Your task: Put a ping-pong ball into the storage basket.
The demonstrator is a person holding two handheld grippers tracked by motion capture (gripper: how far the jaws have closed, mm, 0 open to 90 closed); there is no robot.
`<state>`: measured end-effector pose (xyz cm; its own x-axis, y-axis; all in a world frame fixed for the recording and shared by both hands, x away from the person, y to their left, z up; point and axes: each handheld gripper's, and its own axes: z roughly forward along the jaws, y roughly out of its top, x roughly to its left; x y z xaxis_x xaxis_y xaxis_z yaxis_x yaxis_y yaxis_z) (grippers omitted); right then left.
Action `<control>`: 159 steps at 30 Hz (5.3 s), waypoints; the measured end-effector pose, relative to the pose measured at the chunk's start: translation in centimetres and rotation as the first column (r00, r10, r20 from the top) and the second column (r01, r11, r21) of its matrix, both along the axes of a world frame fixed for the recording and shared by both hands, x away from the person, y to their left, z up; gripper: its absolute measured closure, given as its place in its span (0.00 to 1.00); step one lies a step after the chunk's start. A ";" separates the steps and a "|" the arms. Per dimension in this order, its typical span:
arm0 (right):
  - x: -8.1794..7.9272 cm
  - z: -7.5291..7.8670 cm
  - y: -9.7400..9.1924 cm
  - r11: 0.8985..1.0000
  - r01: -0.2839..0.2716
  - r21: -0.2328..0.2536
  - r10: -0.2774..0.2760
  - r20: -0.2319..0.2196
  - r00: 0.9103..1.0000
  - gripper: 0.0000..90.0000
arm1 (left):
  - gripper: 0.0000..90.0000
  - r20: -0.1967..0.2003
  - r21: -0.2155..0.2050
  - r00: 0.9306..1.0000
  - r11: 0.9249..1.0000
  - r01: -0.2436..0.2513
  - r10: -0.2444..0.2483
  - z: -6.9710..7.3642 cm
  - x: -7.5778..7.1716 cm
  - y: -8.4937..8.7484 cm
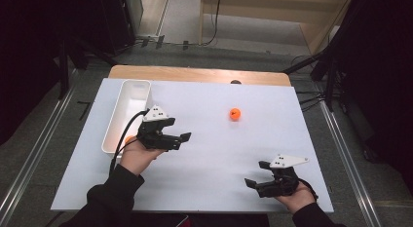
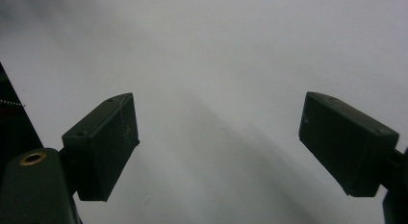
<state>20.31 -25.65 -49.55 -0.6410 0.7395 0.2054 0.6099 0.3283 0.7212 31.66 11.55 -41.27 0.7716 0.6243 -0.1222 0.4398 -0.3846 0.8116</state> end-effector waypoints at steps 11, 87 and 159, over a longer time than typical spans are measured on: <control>0.0 0.0 0.1 1.000 -0.005 0.002 0.005 0.005 1.000 0.14 | 0.23 -0.017 -0.024 1.000 1.000 0.008 -0.008 -0.7 0.3 -1.2; -0.3 0.1 -0.2 1.000 0.002 0.017 -0.003 0.015 1.000 0.14 | 0.08 -0.007 -0.008 0.992 0.992 0.126 -0.127 -2.1 5.5 -8.9; 0.0 0.1 -0.4 0.999 -0.016 0.040 0.015 0.018 1.000 0.14 | 0.14 0.020 0.029 0.994 0.994 0.106 -0.106 -4.2 11.6 -17.0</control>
<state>20.29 -26.00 -49.46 -0.6562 0.7207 0.2235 0.5920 0.3081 0.7447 43.30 -5.40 -45.48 0.8359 0.5416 -0.0890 0.3780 -0.4505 0.8088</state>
